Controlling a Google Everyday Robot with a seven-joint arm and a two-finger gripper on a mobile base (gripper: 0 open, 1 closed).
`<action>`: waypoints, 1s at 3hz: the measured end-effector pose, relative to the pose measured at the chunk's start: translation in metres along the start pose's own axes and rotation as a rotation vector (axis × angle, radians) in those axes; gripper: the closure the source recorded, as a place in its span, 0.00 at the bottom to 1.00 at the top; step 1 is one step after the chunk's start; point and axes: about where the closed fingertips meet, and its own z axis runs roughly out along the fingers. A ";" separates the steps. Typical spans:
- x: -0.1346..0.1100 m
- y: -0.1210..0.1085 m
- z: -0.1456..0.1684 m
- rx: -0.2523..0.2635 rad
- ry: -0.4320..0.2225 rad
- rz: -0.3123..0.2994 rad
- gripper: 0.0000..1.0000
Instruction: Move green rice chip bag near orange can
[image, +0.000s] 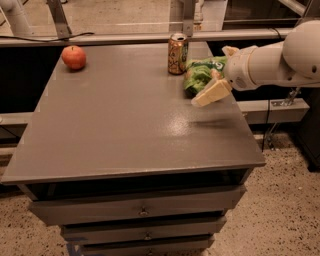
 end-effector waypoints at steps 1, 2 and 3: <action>-0.007 0.011 -0.037 -0.016 -0.037 0.033 0.00; -0.012 0.020 -0.093 -0.042 -0.077 0.079 0.00; -0.008 0.027 -0.148 -0.099 -0.108 0.140 0.00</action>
Offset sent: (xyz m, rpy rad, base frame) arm -0.1382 -0.0698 0.0871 0.1945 0.0904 0.0430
